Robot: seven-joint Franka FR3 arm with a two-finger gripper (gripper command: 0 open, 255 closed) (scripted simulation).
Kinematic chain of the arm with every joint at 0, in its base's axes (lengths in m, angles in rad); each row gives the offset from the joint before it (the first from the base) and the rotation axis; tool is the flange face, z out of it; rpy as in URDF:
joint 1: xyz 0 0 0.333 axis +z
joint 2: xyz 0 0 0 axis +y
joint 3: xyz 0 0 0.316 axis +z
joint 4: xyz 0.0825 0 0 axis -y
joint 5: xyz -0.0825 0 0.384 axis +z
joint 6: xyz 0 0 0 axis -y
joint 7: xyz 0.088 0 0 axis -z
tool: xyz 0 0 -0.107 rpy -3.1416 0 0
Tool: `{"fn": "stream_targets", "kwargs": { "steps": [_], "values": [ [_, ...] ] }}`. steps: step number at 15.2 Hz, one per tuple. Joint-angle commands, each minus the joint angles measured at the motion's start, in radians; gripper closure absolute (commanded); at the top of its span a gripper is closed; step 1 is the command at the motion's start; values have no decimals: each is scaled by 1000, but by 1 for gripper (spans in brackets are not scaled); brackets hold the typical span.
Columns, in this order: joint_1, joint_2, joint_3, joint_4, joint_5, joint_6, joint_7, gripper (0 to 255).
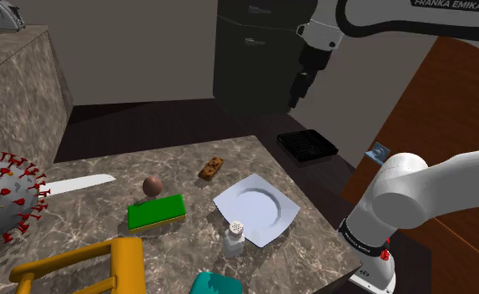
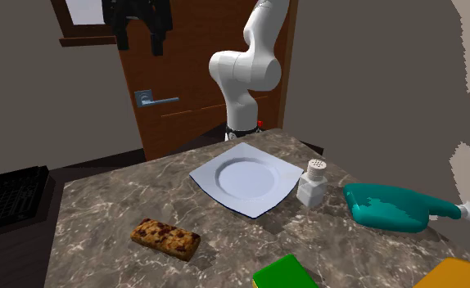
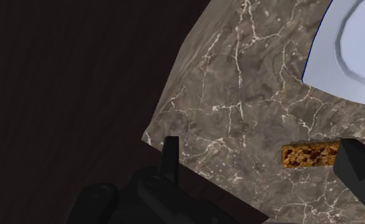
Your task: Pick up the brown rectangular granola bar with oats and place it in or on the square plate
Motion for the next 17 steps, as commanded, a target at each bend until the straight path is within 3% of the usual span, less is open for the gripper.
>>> {"fn": "stream_targets", "kwargs": {
  "steps": [1,9,17],
  "values": [
    [0,0,0,0,0,0,0,0],
    [-66,62,242,-103,137,139,540,0],
    [-163,297,483,-52,210,307,1082,0]
  ]
}}
